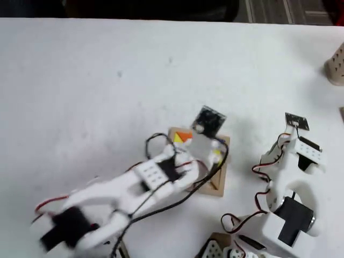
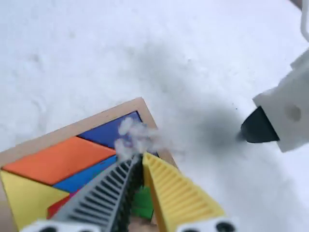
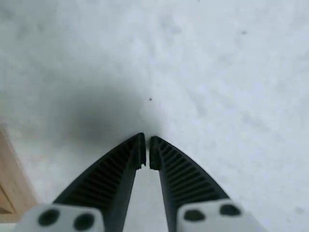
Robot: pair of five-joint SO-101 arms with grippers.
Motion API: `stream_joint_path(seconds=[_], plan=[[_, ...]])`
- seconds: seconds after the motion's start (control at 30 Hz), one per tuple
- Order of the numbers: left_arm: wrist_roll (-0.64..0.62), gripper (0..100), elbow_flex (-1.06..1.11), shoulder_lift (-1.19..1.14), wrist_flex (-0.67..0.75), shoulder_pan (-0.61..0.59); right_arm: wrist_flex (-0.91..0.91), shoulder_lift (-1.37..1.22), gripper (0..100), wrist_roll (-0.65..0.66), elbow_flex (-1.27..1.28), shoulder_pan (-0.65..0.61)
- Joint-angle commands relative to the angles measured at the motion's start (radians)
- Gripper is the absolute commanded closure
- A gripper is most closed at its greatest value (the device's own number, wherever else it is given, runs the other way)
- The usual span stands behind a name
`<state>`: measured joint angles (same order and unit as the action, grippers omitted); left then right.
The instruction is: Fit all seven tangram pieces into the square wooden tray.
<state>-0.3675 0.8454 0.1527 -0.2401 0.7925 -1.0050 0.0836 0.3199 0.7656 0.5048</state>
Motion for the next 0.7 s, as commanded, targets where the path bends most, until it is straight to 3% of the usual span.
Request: stream_joint_path(seconds=[0.0, 0.17, 0.33, 0.5, 0.67], plan=[[0.012, 98, -0.213, -0.257, 0.066, -0.013, -0.008, 0.002, 98.1, 0.014, -0.031, -0.025], [0.014, 98, -0.247, -0.361, 0.055, -0.03, -0.005, 0.002, 98.1, 0.014, -0.031, -0.028], [0.014, 98, -0.198, -0.274, -0.058, 0.016, -0.005, 0.002, 98.1, 0.015, -0.032, -0.028], [0.008, 98, -0.055, -0.139, -0.052, 0.102, -0.005, 0.002, 98.1, 0.035, -0.031, -0.028], [0.008, 98, 0.006, -0.05, -0.052, 0.105, -0.005, 0.002, 98.1, 0.035, -0.031, -0.028]])
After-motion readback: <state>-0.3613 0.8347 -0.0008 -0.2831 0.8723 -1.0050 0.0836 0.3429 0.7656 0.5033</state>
